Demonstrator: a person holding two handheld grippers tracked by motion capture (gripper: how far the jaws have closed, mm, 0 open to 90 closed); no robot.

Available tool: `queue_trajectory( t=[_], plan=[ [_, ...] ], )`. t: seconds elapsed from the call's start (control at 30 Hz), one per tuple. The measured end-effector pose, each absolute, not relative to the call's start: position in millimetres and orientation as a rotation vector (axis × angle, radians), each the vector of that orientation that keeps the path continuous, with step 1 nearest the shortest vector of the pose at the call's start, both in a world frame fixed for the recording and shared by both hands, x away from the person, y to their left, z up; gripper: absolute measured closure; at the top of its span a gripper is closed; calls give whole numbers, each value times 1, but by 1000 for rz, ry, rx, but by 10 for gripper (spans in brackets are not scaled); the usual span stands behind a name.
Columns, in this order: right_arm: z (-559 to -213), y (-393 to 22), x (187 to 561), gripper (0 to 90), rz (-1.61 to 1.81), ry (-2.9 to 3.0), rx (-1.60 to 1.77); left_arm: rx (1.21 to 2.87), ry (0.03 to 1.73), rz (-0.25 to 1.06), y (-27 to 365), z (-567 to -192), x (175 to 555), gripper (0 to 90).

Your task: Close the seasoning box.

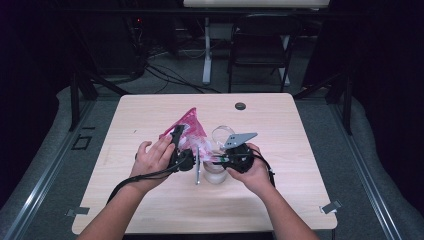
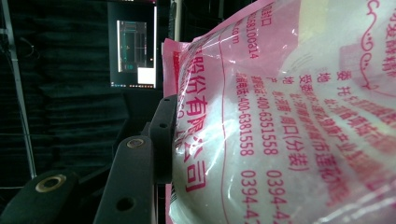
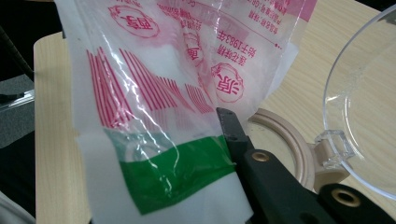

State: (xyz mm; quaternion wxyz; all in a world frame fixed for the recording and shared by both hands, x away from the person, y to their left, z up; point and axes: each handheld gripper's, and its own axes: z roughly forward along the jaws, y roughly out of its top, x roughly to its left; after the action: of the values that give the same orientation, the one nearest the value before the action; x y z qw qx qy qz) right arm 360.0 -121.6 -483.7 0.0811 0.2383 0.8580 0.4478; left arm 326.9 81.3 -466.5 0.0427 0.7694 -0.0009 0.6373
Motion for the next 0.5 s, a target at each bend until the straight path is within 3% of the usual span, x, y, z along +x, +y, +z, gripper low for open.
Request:
queue_trajectory(
  t=[0.5],
  plan=[
    [-485, -125, 362, 900, 1325, 2570, 727, 2355, -9, 1945, 77, -465, 327, 599]
  ],
)
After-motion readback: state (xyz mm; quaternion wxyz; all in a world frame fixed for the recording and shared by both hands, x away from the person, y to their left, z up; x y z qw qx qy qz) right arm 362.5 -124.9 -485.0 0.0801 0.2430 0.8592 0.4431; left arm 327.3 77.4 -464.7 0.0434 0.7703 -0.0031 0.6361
